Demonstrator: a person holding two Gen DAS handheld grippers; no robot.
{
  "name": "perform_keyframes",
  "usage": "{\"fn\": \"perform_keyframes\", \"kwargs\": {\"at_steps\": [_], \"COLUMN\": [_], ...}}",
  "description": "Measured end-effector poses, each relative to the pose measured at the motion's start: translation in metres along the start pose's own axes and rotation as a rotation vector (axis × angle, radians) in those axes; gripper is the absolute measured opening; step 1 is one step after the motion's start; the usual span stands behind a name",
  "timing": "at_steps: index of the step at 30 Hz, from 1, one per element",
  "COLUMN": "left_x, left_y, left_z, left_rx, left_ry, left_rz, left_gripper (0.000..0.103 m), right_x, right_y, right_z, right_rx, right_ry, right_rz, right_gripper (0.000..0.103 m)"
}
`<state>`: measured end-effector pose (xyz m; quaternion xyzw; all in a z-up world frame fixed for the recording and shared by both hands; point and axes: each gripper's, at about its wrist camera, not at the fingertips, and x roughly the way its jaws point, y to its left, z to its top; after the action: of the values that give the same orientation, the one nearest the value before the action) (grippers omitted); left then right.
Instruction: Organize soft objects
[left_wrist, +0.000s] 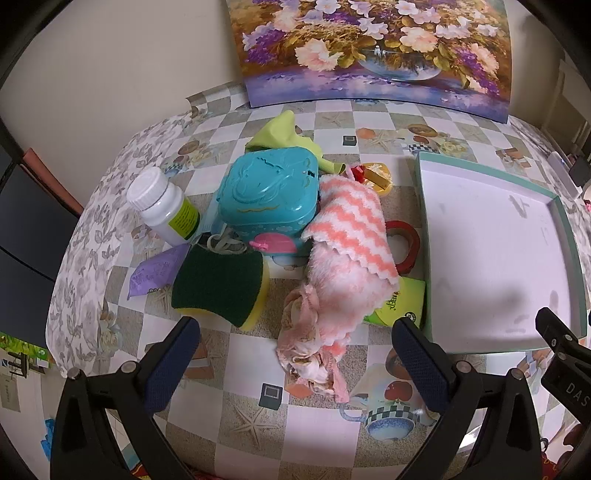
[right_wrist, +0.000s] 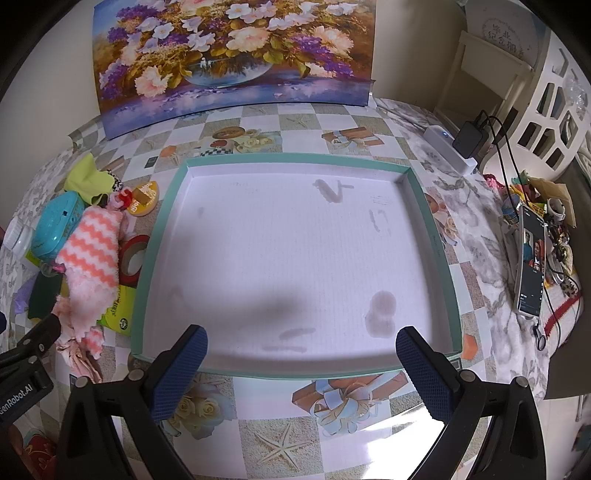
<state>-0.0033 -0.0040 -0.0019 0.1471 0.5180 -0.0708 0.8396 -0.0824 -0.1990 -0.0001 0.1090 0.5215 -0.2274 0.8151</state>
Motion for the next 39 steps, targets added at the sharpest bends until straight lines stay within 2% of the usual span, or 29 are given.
{"fn": "perform_keyframes", "kwargs": {"at_steps": [39], "left_x": [0.0006], "left_y": [-0.0005], "left_z": [0.0004], "left_rx": [0.002], "left_ry": [0.001], "left_rz": [0.004], "left_gripper": [0.103], "right_x": [0.0033], "right_y": [-0.0020], "right_z": [-0.0023], "right_rx": [0.003], "right_ry": [0.013], "right_rz": [-0.001], "right_gripper": [0.103]}}
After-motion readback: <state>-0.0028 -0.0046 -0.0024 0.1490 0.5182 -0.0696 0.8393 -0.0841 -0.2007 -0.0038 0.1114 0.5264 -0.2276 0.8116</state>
